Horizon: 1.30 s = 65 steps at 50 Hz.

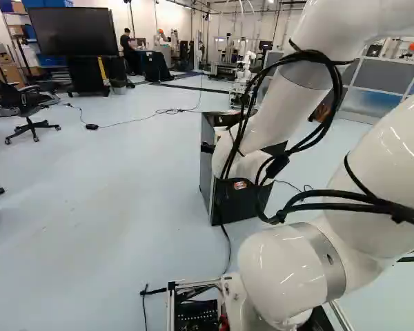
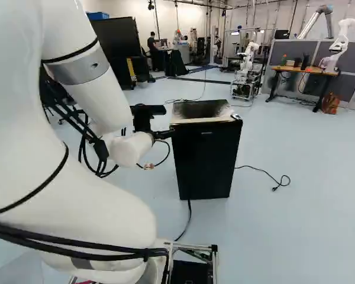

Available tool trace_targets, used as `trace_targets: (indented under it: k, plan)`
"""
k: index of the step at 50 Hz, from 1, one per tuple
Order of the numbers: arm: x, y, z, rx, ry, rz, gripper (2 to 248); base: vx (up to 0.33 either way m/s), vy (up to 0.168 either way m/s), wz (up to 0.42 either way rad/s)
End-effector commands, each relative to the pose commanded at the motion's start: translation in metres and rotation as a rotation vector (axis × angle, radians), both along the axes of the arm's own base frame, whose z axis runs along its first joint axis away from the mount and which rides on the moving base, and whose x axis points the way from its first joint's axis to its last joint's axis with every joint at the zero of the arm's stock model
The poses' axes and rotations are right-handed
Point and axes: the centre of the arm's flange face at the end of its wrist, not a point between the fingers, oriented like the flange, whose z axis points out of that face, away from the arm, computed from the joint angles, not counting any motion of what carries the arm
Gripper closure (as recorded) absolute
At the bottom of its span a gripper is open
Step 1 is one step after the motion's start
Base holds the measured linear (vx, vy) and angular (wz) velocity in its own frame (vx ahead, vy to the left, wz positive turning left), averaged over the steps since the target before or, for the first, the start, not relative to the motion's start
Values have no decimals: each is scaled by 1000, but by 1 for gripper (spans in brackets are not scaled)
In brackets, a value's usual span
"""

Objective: Grab a drink from the fridge

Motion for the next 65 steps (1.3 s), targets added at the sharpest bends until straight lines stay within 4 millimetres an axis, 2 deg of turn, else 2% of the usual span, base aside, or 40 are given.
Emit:
trace_targets:
  k: [17, 47, 65]
  plan:
    - [14, 16, 1, 29, 6, -22, 3, 0, 0, 0]
    - [16, 40, 1, 100, 3, -114, 3, 0, 0, 0]
    - [19, 55, -11, 122, 1, -177, 3, 0, 0, 0]
